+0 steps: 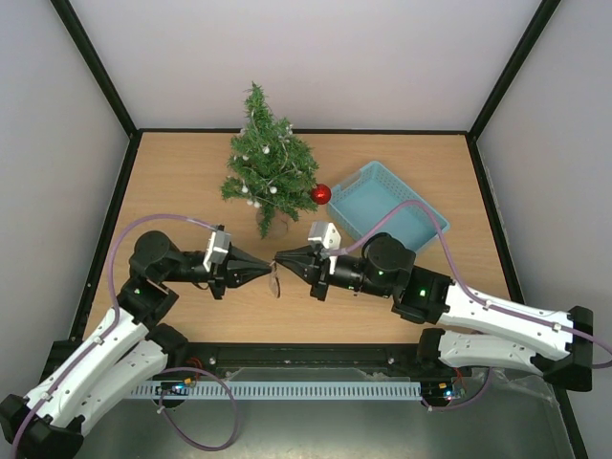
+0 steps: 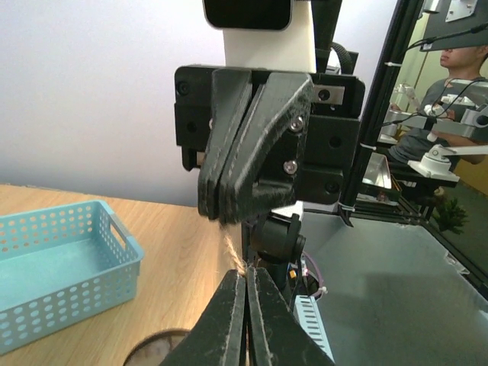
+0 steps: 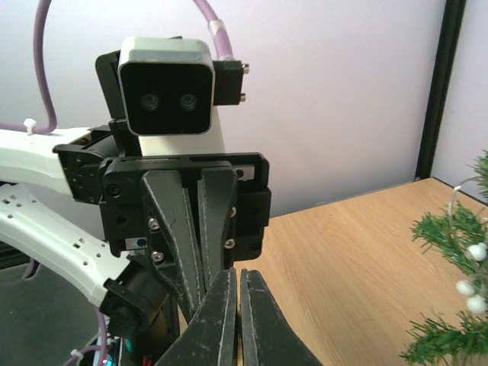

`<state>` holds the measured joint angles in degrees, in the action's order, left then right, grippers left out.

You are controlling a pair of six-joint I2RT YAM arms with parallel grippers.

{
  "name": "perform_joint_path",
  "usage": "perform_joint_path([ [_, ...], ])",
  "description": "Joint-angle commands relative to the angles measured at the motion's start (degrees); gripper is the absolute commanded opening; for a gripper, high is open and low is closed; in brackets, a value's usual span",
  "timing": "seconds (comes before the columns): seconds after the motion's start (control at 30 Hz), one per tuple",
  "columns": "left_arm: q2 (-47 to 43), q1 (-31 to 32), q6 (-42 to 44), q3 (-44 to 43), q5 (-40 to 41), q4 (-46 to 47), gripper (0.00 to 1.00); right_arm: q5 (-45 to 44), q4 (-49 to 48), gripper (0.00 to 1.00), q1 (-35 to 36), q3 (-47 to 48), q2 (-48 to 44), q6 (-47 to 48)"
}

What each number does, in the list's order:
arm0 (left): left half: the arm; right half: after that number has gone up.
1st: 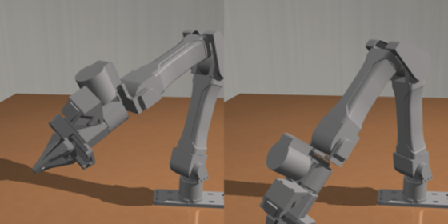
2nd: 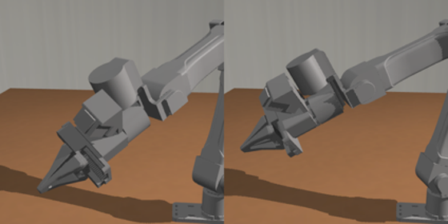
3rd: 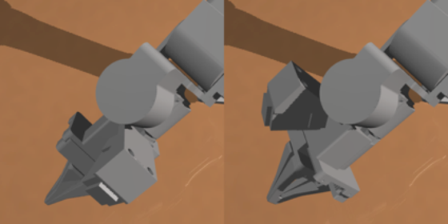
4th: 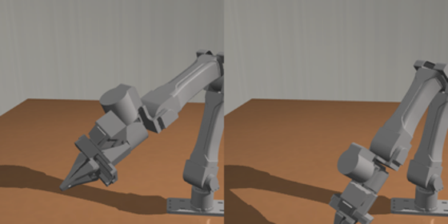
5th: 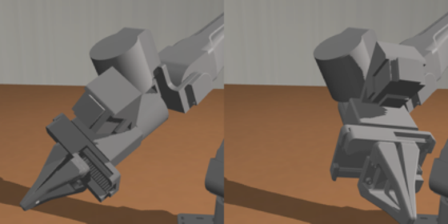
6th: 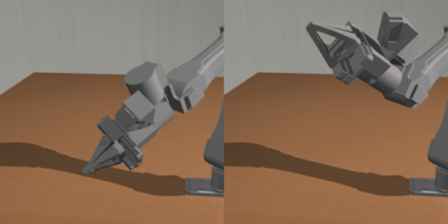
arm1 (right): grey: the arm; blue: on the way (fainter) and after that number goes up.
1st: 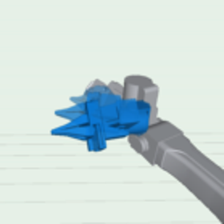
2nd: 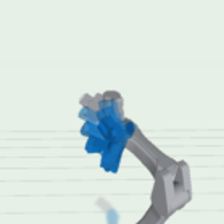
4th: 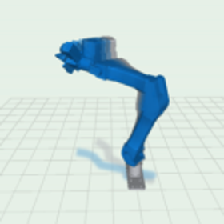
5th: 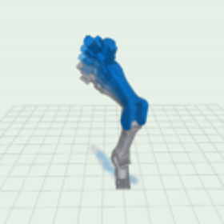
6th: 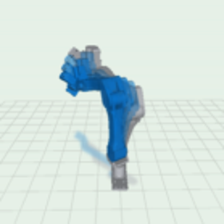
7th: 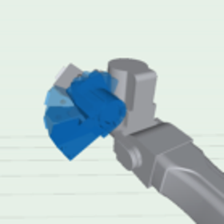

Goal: Decorate the small christmas tree
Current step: Place the decoration item on the Christmas tree.

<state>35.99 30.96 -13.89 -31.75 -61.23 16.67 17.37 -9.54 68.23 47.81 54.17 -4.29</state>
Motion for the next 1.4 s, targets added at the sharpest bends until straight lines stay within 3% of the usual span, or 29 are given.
perform_joint_path([
  [0.0, 0.31, 0.40, 2.78, -1.27, -0.04, -1.06, 0.02, -3.65, -0.28, 0.02, -0.29, -1.05, -2.61, -1.13],
  [0.27, 3.02, 0.42, 3.81, -2.30, 6.29, -3.36, 0.02, -7.88, 0.42, 0.02, -0.29, -2.34, -3.02, -0.32],
  [0.53, 4.28, 0.44, 2.47, -2.84, 11.98, -2.25, 0.02, -11.28, -1.07, 0.33, -0.29, -5.16, -4.77, -1.67],
  [0.67, 4.74, 0.46, 1.45, -2.74, 13.05, -0.86, 0.02, -11.50, -4.99, 0.42, -0.29, -7.41, -4.33, -5.34],
  [0.9, 4.51, 0.50, -1.20, -1.65, 13.77, 2.88, 0.02, -13.23, -12.52, 0.38, -0.29, -9.83, -1.93, -11.79],
  [1.0, 4.60, 0.43, -1.84, -1.40, 13.55, 3.62, 0.02, -17.61, -13.78, 0.36, -0.28, -9.76, -0.66, -15.34],
  [1.37, 4.31, 0.56, -3.20, -0.33, 12.98, 5.54, 0.02, -18.21, -16.82, 0.33, -0.29, -8.38, 3.68, -19.31],
])
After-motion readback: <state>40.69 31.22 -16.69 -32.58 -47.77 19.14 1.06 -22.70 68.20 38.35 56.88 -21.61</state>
